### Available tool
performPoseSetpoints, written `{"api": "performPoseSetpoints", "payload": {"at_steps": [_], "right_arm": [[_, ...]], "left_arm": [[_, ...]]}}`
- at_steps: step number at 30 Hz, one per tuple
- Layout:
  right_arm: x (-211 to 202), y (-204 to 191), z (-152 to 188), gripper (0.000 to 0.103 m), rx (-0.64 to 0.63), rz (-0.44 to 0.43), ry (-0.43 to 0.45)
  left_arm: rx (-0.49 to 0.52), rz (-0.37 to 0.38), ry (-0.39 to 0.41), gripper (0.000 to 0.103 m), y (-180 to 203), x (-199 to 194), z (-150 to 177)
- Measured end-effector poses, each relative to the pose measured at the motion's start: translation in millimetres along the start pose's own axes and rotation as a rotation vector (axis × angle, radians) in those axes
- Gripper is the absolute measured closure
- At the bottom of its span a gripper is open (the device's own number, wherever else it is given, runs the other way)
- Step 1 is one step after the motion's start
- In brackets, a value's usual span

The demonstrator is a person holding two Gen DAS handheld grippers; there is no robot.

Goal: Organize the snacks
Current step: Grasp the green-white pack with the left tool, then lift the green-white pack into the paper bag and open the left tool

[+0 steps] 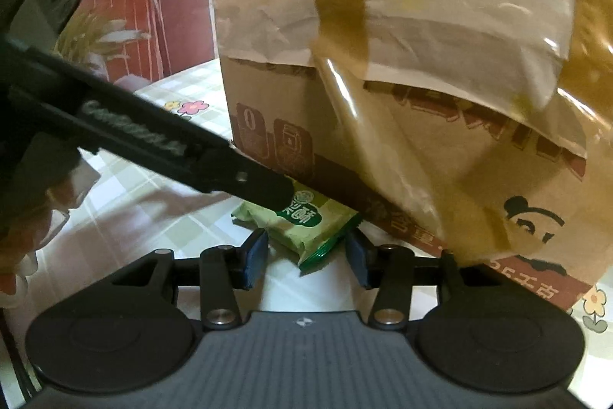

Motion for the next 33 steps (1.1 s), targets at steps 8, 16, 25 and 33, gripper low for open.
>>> {"api": "performPoseSetpoints", "payload": {"at_steps": [8,16,25,33], "right_arm": [[0,2,1,0.056,0.018,-0.016,0.006],[-7,0,5,0.062,-0.046,-0.081,0.004],[-13,-15,1,0.063,-0.073,-0.131,-0.011],[-32,-23,-14,0.063,-0.096,-0.144,0.014]], "left_arm": [[-0.028,-0.002,0.014,0.055,1,2,10],[-0.1,-0.046,0.037,0.061,2,-15,24],[-0.102,-0.077,0.056,0.064,15,-37,35],[-0.091,-0.095,0.091,0.064,22,-69,19]]}}
Point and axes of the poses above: each gripper's, at about its wrist camera, not at the fingertips, and x roughly the way its jaws point, y to its right, z to its underside, the point moved 2 cm from there along x, roughly the way its jaws point, and after that the axes turned 11 degrees about y, right-handed, at the moved point
